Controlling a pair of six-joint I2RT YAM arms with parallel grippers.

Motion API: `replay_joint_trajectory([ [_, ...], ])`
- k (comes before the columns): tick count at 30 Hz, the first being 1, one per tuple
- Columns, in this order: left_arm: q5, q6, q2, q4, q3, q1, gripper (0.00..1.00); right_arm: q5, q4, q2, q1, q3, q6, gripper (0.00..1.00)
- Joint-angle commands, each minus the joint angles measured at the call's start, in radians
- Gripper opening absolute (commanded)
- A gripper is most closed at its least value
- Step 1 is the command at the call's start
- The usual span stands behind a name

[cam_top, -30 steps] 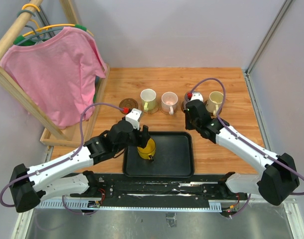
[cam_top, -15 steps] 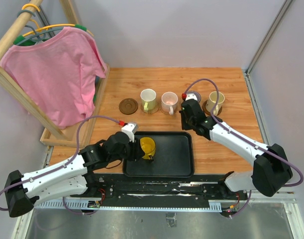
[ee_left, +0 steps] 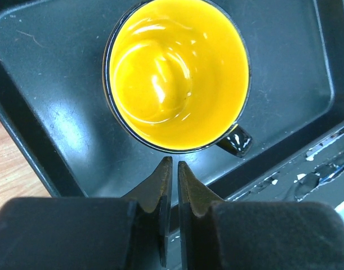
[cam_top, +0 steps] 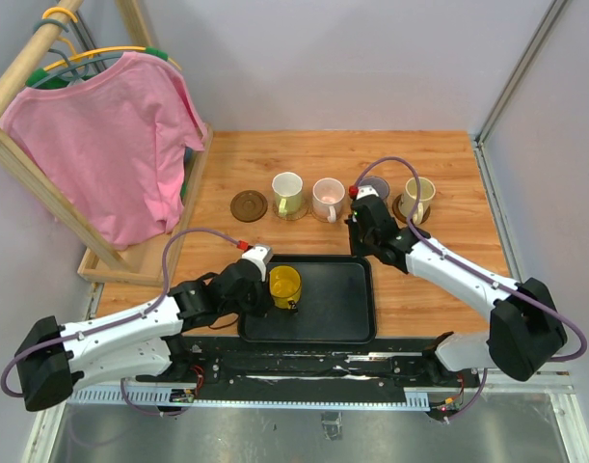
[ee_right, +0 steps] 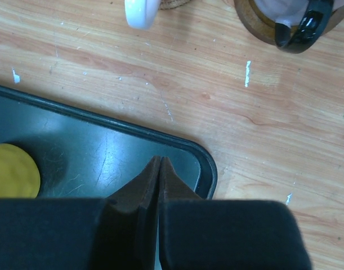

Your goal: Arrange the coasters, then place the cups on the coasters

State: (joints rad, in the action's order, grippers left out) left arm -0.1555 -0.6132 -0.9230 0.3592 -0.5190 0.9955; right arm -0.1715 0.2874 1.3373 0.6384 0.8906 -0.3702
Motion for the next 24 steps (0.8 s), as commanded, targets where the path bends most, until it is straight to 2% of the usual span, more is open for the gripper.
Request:
replay_joint_trajectory([
  [1, -0.042, -0.009, -0.008, -0.05, 0.027, 0.007, 0.12, 0.069, -0.01, 0.01, 0.004, -0.014, 0.015, 0.01],
  [7, -0.165, -0.019, -0.013, -0.06, 0.037, 0.008, 0.17, 0.159, -0.028, 0.022, 0.029, -0.012, 0.031, 0.01],
  [12, -0.242, -0.008, -0.05, -0.115, 0.035, 0.006, 0.19, 0.174, -0.025, 0.053, 0.087, 0.004, 0.069, 0.01],
  [24, -0.233, 0.072, -0.209, -0.309, 0.005, -0.052, 0.2, 0.217, -0.012, 0.117, 0.207, 0.034, 0.133, 0.01],
])
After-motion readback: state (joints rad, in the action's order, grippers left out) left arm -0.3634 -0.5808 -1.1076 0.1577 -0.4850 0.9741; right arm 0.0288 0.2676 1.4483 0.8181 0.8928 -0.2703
